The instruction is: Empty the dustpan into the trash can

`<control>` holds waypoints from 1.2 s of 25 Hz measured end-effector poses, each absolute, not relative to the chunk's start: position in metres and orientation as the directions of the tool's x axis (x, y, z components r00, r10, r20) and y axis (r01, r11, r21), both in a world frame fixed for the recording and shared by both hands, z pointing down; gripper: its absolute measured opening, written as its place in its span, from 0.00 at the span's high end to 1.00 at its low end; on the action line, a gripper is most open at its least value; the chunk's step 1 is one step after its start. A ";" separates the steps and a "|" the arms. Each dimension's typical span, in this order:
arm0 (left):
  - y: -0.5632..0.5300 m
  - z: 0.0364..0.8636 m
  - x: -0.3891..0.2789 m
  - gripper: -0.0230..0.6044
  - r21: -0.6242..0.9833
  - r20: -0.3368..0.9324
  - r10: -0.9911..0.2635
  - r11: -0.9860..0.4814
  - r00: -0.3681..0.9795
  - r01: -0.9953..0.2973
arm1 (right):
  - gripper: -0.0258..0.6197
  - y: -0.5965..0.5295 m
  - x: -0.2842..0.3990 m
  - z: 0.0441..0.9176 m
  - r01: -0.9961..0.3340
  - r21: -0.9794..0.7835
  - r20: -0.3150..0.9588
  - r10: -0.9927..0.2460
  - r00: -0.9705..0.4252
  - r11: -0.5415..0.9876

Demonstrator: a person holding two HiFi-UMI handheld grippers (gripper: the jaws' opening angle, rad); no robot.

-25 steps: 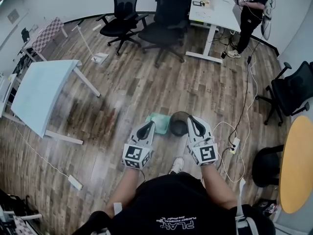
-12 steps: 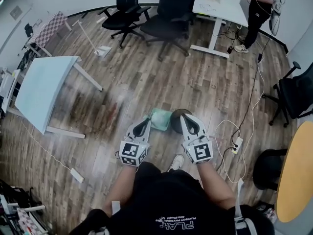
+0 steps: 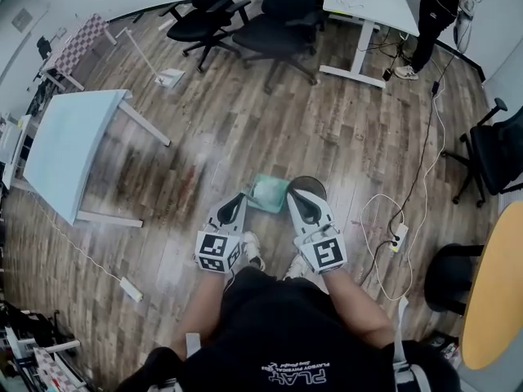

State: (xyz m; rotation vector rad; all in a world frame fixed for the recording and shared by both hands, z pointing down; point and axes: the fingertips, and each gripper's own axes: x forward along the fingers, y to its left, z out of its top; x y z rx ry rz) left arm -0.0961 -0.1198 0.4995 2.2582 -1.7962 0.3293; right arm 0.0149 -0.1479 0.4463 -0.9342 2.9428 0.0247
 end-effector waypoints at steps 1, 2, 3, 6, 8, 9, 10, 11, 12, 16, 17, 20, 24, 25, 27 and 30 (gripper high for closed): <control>-0.123 0.500 -0.099 0.92 0.046 0.319 -0.922 -0.217 0.221 -0.975 | 0.92 -0.149 0.011 0.446 -0.575 -0.004 -0.057 -0.574 -0.817 0.818; -0.125 0.501 -0.102 0.92 0.048 0.320 -0.921 -0.217 0.221 -0.975 | 0.92 -0.150 0.007 0.447 -0.572 -0.007 -0.052 -0.571 -0.819 0.820; -0.128 0.501 -0.104 0.92 0.049 0.320 -0.921 -0.218 0.222 -0.975 | 0.92 -0.152 0.003 0.450 -0.568 -0.010 -0.043 -0.568 -0.822 0.823; -0.137 0.506 -0.114 0.92 0.052 0.333 -0.915 -0.225 0.229 -0.973 | 0.92 -0.161 -0.011 0.461 -0.566 -0.013 -0.011 -0.566 -0.824 0.824; -0.140 0.512 -0.123 0.92 0.059 0.348 -0.908 -0.227 0.233 -0.972 | 0.92 -0.167 -0.021 0.466 -0.571 -0.017 0.008 -0.571 -0.821 0.821; -0.141 0.516 -0.128 0.92 0.064 0.355 -0.905 -0.228 0.235 -0.972 | 0.92 -0.168 -0.027 0.469 -0.572 -0.017 0.018 -0.571 -0.820 0.820; -0.143 0.520 -0.133 0.92 0.068 0.364 -0.901 -0.228 0.237 -0.971 | 0.92 -0.170 -0.033 0.471 -0.571 -0.017 0.026 -0.570 -0.821 0.821; -0.145 0.525 -0.139 0.92 0.071 0.375 -0.896 -0.228 0.237 -0.971 | 0.92 -0.172 -0.039 0.473 -0.571 -0.017 0.033 -0.570 -0.821 0.821; -0.146 0.531 -0.144 0.92 0.073 0.390 -0.890 -0.224 0.234 -0.972 | 0.92 -0.174 -0.045 0.475 -0.573 -0.018 0.039 -0.572 -0.819 0.819; -0.152 0.555 -0.166 0.92 0.097 0.452 -0.862 -0.206 0.228 -0.974 | 0.92 -0.184 -0.060 0.484 -0.596 -0.009 0.057 -0.595 -0.802 0.803; -0.155 0.561 -0.169 0.92 0.101 0.462 -0.856 -0.211 0.234 -0.972 | 0.92 -0.188 -0.062 0.487 -0.604 -0.007 0.056 -0.603 -0.796 0.797; -0.161 0.582 -0.173 0.92 0.113 0.502 -0.826 -0.231 0.256 -0.966 | 0.92 -0.197 -0.067 0.503 -0.630 -0.013 0.075 -0.628 -0.775 0.776; -0.166 0.617 -0.172 0.92 0.134 0.557 -0.780 -0.254 0.285 -0.958 | 0.92 -0.200 -0.068 0.528 -0.659 -0.025 0.132 -0.651 -0.747 0.752; -0.168 0.626 -0.173 0.92 0.134 0.574 -0.770 -0.248 0.279 -0.959 | 0.92 -0.202 -0.069 0.534 -0.665 -0.027 0.140 -0.655 -0.742 0.747; -0.171 0.647 -0.177 0.92 0.128 0.617 -0.744 -0.227 0.256 -0.966 | 0.92 -0.204 -0.069 0.547 -0.673 -0.035 0.161 -0.661 -0.733 0.738; -0.173 0.676 -0.179 0.92 0.119 0.678 -0.697 -0.209 0.233 -0.971 | 0.92 -0.205 -0.068 0.565 -0.686 -0.050 0.196 -0.666 -0.720 0.726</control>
